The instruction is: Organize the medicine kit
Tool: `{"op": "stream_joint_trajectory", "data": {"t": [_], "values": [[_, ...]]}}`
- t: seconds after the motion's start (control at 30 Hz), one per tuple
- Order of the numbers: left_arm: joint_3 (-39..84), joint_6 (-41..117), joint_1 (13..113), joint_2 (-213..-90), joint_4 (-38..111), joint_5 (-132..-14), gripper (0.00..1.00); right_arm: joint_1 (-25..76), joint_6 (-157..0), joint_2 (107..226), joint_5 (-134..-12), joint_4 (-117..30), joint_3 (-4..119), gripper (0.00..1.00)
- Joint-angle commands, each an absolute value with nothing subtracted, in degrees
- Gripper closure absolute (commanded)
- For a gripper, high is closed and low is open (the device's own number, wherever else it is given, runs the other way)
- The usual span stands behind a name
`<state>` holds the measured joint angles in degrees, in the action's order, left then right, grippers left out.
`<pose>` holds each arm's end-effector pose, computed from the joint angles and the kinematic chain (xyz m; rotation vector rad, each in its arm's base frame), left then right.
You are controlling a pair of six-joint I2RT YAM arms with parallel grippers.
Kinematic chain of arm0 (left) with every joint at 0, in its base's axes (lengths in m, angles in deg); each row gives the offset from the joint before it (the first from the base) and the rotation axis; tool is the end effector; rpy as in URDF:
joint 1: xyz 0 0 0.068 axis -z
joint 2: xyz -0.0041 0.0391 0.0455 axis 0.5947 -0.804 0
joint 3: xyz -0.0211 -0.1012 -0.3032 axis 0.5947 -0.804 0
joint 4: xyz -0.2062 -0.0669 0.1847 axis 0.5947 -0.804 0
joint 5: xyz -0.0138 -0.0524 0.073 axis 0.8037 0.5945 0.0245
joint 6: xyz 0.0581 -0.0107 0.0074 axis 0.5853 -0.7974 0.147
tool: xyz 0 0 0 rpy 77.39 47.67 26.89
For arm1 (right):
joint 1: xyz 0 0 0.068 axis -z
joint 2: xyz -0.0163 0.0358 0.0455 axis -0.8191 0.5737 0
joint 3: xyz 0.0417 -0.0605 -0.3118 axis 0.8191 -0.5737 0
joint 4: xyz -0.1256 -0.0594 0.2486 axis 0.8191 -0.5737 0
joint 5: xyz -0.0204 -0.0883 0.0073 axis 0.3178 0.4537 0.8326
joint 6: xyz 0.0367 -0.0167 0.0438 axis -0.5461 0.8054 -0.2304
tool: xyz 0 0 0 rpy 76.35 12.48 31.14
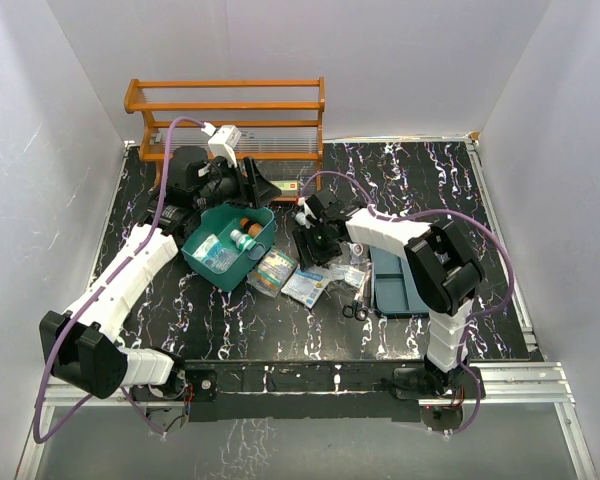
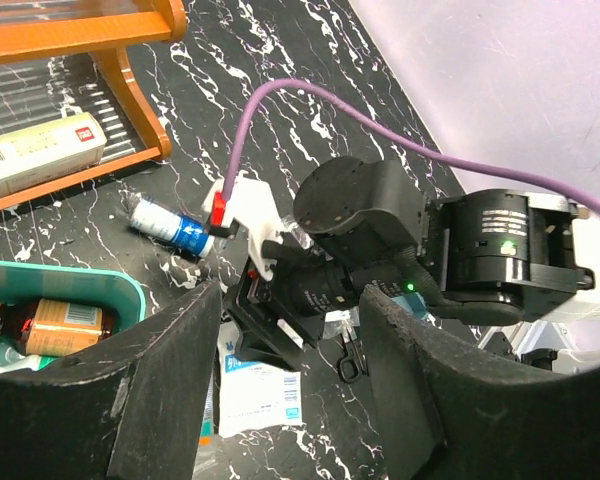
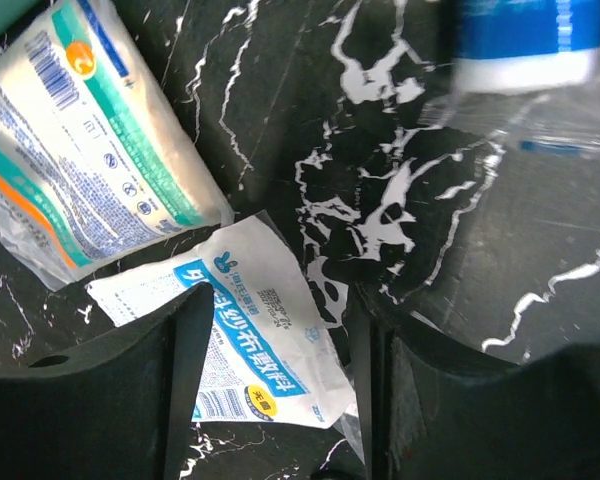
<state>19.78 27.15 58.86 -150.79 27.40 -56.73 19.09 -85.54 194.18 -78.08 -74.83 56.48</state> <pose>0.2932 -0.1405 0.4256 0.3217 1.8369 -0.9402 0.3386 0.2567 0.2003 -0.6009 2.7442 0.5322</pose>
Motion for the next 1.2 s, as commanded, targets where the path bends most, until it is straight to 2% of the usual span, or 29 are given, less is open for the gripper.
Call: {"op": "stream_joint_trajectory", "data": {"t": [0.0, 0.1, 0.17, 0.37, 0.53, 0.7, 0.97, 1.17], "values": [[19.6, 26.9, 59.1, -148.8, 29.4, -55.2, 0.44, 19.0, -78.9, 196.0, -85.9, -77.1, 58.5, 0.48], [19.6, 26.8, 59.1, -149.1, 29.6, -55.2, 0.44, 19.0, -77.4, 195.6, -89.4, -77.2, 56.8, 0.49], [19.5, 26.7, 59.1, -149.3, 29.8, -55.2, 0.44, 19.0, -77.7, 194.8, -89.0, -76.4, 55.9, 0.53], [19.0, 26.5, 59.1, -149.0, 29.2, -55.2, 0.43, 19.0, -81.6, 192.8, -82.7, -73.5, 54.9, 0.83], [18.3, 26.5, 59.1, -148.3, 28.7, -56.3, 0.43, 19.0, -84.8, 188.1, -80.3, -70.0, 53.1, 0.97], [18.8, 24.9, 59.0, -148.6, 29.3, -57.2, 0.4, 19.0, -87.3, 180.7, -76.1, -68.5, 53.1, 1.0], [21.6, 19.1, 59.0, -150.7, 31.5, -57.3, 0.33, 19.1, -90.8, 168.3, -65.7, -61.7, 55.3, 1.0], [22.9, 15.6, 58.8, -151.2, 34.7, -56.5, 0.22, 19.1, -93.5, 165.8, -63.5, -58.6, 61.9, 1.0]]}}
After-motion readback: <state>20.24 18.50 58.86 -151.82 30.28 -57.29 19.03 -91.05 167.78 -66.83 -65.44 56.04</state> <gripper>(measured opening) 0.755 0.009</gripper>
